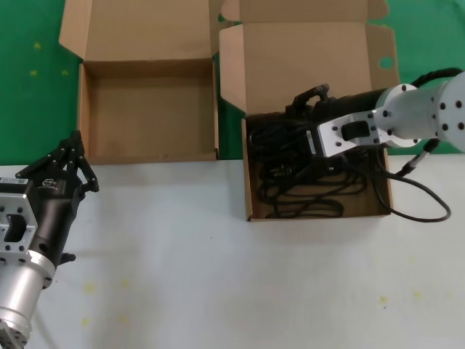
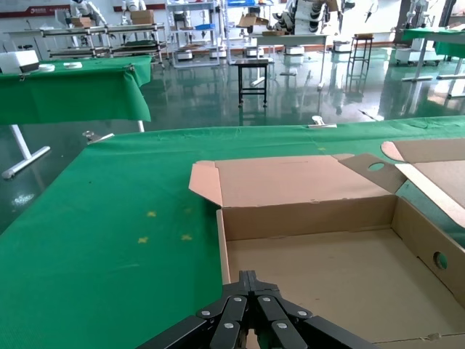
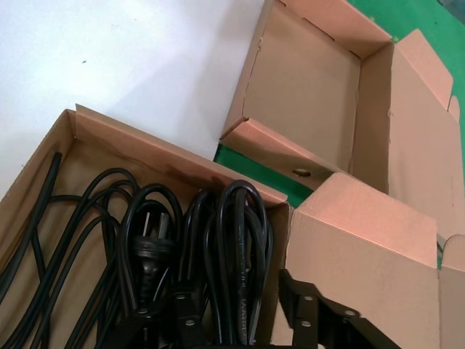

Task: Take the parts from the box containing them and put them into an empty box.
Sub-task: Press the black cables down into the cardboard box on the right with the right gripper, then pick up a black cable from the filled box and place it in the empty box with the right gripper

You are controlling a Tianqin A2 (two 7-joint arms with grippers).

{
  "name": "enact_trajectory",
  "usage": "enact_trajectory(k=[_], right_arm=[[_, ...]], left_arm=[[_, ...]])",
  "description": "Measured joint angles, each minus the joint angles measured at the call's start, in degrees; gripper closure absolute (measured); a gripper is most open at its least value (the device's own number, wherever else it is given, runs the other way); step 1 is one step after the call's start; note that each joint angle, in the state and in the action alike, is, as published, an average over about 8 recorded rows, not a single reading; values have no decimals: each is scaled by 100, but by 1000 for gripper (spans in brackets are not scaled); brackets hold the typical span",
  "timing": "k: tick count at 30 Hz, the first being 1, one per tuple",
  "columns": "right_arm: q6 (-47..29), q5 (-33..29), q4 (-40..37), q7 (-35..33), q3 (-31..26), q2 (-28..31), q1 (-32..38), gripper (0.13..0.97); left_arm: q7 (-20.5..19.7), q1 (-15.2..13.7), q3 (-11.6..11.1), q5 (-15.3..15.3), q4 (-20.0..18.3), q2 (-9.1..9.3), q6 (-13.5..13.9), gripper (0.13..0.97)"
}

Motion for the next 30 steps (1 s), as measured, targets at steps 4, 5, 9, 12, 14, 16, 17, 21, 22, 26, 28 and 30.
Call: enact_trajectory(k=[4, 5, 9, 12, 14, 16, 17, 21, 22, 26, 28, 30], right_arm=[[-34, -47, -38, 10, 26, -46, 12, 662], [-41, -57, -48, 13, 32, -57, 17, 682], [-69, -88, -74, 29, 58, -94, 37, 765], [-120, -107, -34, 82, 89, -97, 49, 806], [-182, -118, 50, 157, 122, -80, 56, 819], [-265, -127, 182, 263, 163, -51, 63, 832], [-319, -129, 270, 331, 189, -32, 70, 838], [-545, -117, 664, 624, 298, 24, 136, 858], [-597, -114, 752, 696, 320, 20, 165, 858], [-749, -145, 964, 941, 351, -112, 330, 858], [-777, -198, 937, 1024, 317, -261, 430, 859], [-770, -270, 820, 1078, 256, -454, 533, 859]], left_arm=[[0, 0, 0, 0, 0, 0, 0, 953], [0, 0, 0, 0, 0, 0, 0, 953], [0, 0, 0, 0, 0, 0, 0, 953], [0, 0, 0, 0, 0, 0, 0, 953], [0, 0, 0, 0, 0, 0, 0, 953], [0, 0, 0, 0, 0, 0, 0, 953], [0, 0, 0, 0, 0, 0, 0, 953], [0, 0, 0, 0, 0, 0, 0, 953], [0, 0, 0, 0, 0, 0, 0, 953], [0, 0, 0, 0, 0, 0, 0, 953], [0, 0, 0, 0, 0, 0, 0, 953], [0, 0, 0, 0, 0, 0, 0, 953]])
